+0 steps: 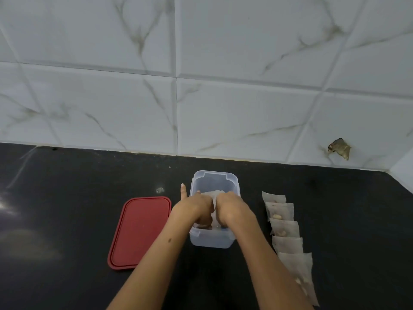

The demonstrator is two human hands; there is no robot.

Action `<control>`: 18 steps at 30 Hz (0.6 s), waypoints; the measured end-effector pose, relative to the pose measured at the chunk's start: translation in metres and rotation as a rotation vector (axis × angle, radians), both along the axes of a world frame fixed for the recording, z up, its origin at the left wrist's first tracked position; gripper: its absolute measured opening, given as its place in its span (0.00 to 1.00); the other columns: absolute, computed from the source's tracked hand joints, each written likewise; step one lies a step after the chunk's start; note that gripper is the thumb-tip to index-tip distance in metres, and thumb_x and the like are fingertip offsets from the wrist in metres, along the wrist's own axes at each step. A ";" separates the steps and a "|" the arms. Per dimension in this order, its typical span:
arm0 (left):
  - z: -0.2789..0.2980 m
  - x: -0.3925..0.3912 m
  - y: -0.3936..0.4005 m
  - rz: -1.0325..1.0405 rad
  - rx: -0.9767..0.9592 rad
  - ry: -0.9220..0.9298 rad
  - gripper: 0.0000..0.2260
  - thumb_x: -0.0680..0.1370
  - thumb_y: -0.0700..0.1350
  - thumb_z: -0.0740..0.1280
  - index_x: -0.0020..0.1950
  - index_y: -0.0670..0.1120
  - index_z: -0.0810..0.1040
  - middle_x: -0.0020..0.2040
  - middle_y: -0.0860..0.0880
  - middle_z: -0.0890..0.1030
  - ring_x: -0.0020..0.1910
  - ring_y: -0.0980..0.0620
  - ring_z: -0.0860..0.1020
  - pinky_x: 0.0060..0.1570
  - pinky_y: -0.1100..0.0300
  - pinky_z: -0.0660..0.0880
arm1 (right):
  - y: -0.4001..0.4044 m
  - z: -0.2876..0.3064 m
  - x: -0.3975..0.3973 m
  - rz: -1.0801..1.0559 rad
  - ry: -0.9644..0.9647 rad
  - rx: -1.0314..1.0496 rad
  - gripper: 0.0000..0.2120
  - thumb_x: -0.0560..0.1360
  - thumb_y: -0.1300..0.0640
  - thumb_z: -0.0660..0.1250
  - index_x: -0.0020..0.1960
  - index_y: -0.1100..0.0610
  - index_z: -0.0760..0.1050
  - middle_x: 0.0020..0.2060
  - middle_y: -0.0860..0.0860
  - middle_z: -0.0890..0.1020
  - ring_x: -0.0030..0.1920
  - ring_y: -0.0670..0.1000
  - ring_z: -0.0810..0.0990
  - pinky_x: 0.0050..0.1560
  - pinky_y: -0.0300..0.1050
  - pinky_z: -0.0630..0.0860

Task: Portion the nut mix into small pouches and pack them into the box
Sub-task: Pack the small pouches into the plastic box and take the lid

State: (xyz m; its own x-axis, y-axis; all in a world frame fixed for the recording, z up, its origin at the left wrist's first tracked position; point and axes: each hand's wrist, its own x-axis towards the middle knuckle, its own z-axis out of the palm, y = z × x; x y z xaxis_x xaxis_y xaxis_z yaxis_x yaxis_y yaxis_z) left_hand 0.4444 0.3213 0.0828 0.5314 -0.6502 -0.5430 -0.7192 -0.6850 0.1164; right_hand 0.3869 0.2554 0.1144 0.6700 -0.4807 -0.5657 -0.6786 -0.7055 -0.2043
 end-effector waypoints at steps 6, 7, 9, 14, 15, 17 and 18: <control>-0.011 -0.001 -0.007 0.035 0.019 -0.078 0.14 0.80 0.44 0.63 0.65 0.46 0.73 0.62 0.47 0.77 0.73 0.48 0.64 0.70 0.37 0.32 | 0.001 -0.010 0.005 -0.031 0.039 0.042 0.15 0.78 0.60 0.61 0.64 0.60 0.70 0.39 0.58 0.71 0.61 0.56 0.74 0.60 0.47 0.69; -0.009 -0.004 -0.007 0.053 -0.051 -0.097 0.12 0.79 0.43 0.63 0.63 0.46 0.75 0.60 0.47 0.79 0.70 0.48 0.67 0.70 0.37 0.33 | -0.002 -0.013 -0.001 -0.013 -0.051 0.009 0.13 0.78 0.61 0.61 0.62 0.61 0.72 0.40 0.58 0.73 0.56 0.56 0.75 0.57 0.47 0.71; -0.002 -0.009 -0.005 0.090 -0.244 -0.158 0.12 0.78 0.41 0.64 0.62 0.47 0.76 0.57 0.48 0.80 0.66 0.50 0.71 0.73 0.39 0.37 | -0.008 -0.010 -0.013 0.035 -0.195 -0.084 0.12 0.77 0.61 0.63 0.60 0.60 0.74 0.40 0.55 0.74 0.47 0.53 0.76 0.51 0.46 0.73; 0.012 -0.051 -0.006 0.359 -0.953 0.022 0.16 0.77 0.41 0.67 0.65 0.48 0.77 0.60 0.51 0.80 0.60 0.52 0.77 0.63 0.59 0.71 | -0.046 0.019 -0.081 -0.040 -0.593 -0.051 0.14 0.74 0.60 0.69 0.59 0.52 0.78 0.53 0.49 0.81 0.52 0.48 0.80 0.56 0.43 0.75; 0.013 -0.068 -0.010 0.399 -1.053 0.085 0.14 0.77 0.42 0.69 0.62 0.47 0.78 0.56 0.52 0.81 0.56 0.54 0.79 0.58 0.60 0.74 | -0.056 0.021 -0.100 -0.103 -0.643 -0.022 0.14 0.73 0.59 0.69 0.58 0.51 0.78 0.52 0.48 0.82 0.52 0.47 0.80 0.56 0.43 0.75; 0.008 -0.102 -0.021 0.470 -1.140 0.247 0.10 0.76 0.43 0.70 0.56 0.47 0.80 0.47 0.54 0.82 0.47 0.56 0.80 0.47 0.64 0.77 | -0.078 0.013 -0.138 -0.270 -0.710 0.030 0.12 0.73 0.57 0.70 0.56 0.50 0.79 0.50 0.46 0.82 0.49 0.44 0.79 0.53 0.41 0.76; 0.002 -0.118 -0.027 0.503 -1.117 0.339 0.08 0.76 0.44 0.71 0.54 0.48 0.79 0.44 0.55 0.81 0.43 0.57 0.80 0.42 0.66 0.77 | -0.088 0.004 -0.155 -0.348 -0.704 0.031 0.10 0.73 0.57 0.70 0.55 0.50 0.79 0.50 0.46 0.82 0.48 0.43 0.79 0.51 0.40 0.75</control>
State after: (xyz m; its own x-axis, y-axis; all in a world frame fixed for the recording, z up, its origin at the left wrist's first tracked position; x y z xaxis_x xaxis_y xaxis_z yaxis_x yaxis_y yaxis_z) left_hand 0.3266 0.2939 0.0849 0.7941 -0.6077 0.0116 -0.2303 -0.2832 0.9310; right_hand 0.2321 0.1669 0.1181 0.6893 -0.7200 -0.0801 -0.5632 -0.4630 -0.6844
